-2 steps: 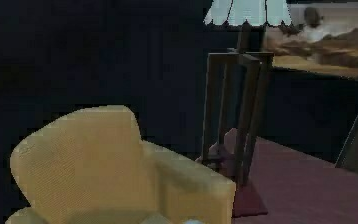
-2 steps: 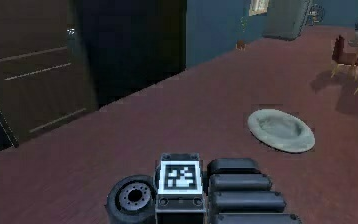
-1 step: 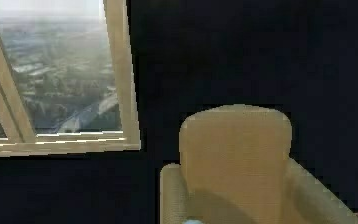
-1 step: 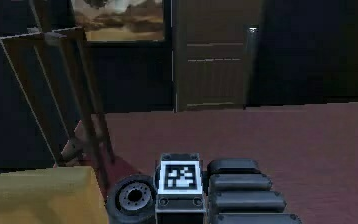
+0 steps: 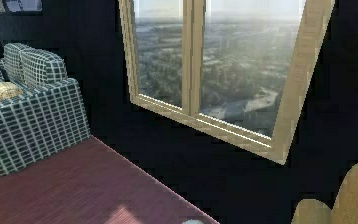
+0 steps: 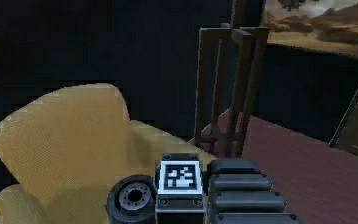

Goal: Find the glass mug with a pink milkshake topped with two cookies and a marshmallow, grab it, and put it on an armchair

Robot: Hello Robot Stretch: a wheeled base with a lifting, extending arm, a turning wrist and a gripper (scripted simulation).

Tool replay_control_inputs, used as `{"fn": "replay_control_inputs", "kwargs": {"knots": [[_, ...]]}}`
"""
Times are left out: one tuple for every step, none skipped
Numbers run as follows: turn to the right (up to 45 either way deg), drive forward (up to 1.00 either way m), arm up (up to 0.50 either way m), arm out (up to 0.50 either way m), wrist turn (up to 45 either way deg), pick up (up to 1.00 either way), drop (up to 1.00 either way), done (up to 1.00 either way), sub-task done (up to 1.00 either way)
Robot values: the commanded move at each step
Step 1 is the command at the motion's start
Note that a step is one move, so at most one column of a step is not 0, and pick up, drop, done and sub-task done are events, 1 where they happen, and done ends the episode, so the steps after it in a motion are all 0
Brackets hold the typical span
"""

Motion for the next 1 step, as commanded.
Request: {"fn": "replay_control_inputs", "kwargs": {"knots": [[-9.0,0.0,0.0,0.0,0.0,0.0,0.0,0.0,0.0]]}}
